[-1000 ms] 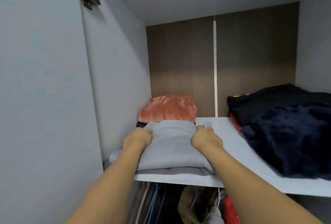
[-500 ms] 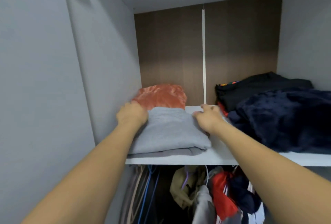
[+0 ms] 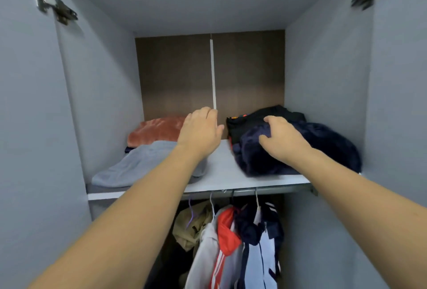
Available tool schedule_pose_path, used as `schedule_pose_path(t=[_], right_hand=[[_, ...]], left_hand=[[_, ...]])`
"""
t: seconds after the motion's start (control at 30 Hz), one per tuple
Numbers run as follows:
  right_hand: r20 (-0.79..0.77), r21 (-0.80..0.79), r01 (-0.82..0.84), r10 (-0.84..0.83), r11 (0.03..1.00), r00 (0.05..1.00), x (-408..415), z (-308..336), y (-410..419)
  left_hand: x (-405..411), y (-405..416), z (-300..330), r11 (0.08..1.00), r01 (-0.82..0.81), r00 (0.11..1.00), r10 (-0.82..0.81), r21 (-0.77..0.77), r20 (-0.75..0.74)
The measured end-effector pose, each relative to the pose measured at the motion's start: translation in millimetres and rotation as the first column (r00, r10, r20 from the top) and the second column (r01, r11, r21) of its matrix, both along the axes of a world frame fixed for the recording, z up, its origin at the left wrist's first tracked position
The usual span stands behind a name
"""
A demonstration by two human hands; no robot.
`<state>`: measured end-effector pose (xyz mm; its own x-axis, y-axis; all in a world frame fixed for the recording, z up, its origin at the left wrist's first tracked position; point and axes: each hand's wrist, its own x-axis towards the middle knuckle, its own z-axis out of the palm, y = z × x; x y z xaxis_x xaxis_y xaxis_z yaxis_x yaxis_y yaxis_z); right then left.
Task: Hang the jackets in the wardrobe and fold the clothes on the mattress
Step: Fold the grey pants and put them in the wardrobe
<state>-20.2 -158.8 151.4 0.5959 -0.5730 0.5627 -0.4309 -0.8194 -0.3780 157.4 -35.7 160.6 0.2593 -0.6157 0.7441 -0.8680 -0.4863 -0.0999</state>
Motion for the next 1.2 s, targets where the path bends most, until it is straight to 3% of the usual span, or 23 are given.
schedule_pose_path(t=[0.27,0.57,0.97,1.2], right_hand=[[-0.03,-0.015,0.195,-0.196,0.981,0.98,-122,-8,24],[-0.074,-0.015,0.41,-0.41,0.912,0.909,-232,-16,85],[0.039,-0.112,0.599,-0.599,0.793,0.8,-487,-23,166],[0.011,-0.012,0.741,-0.741,0.671,0.672,-659,-49,197]], left_hand=[[-81,-11,-4,0.981,0.196,0.967,-0.196,0.018,0.165],[-177,-5,-22,0.927,0.371,0.897,-0.372,0.05,0.237],[-432,18,-12,0.648,0.754,0.648,-0.704,-0.111,0.29],[-611,4,-40,0.545,0.838,0.527,-0.798,-0.023,0.293]])
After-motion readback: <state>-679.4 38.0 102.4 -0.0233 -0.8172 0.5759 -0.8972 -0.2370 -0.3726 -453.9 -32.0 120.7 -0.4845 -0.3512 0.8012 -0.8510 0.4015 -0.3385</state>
